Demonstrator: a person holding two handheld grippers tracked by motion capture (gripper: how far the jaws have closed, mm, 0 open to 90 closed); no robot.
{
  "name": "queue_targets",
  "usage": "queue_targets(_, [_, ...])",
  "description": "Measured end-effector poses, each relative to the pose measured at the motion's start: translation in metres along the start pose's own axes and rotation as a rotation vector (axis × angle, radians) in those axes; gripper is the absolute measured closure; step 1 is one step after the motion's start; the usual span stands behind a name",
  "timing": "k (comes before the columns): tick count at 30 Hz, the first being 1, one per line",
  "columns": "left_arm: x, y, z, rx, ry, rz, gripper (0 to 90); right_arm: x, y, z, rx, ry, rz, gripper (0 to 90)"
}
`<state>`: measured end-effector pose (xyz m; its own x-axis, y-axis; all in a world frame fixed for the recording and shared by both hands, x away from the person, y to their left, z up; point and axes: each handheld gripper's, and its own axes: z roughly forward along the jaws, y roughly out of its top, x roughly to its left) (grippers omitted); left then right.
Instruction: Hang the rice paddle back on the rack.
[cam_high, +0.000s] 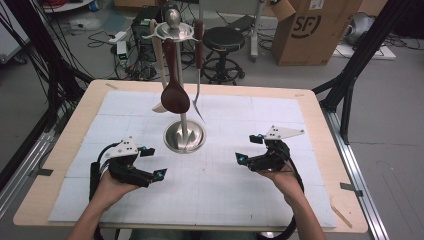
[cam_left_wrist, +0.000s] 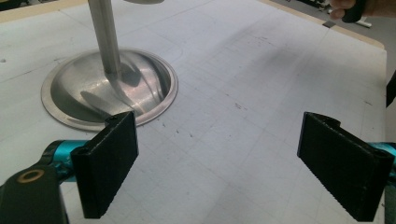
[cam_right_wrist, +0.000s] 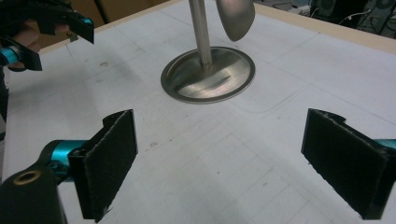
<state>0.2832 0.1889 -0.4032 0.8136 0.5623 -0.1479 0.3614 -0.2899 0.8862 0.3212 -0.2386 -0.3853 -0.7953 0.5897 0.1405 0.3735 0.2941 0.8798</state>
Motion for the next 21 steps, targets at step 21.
queue_targets(21, [0.001, -0.001, 0.000, 0.003, 0.017, -0.014, 6.5, 0.000, -0.031, -0.014, 0.039, -0.019, 0.010, 0.3])
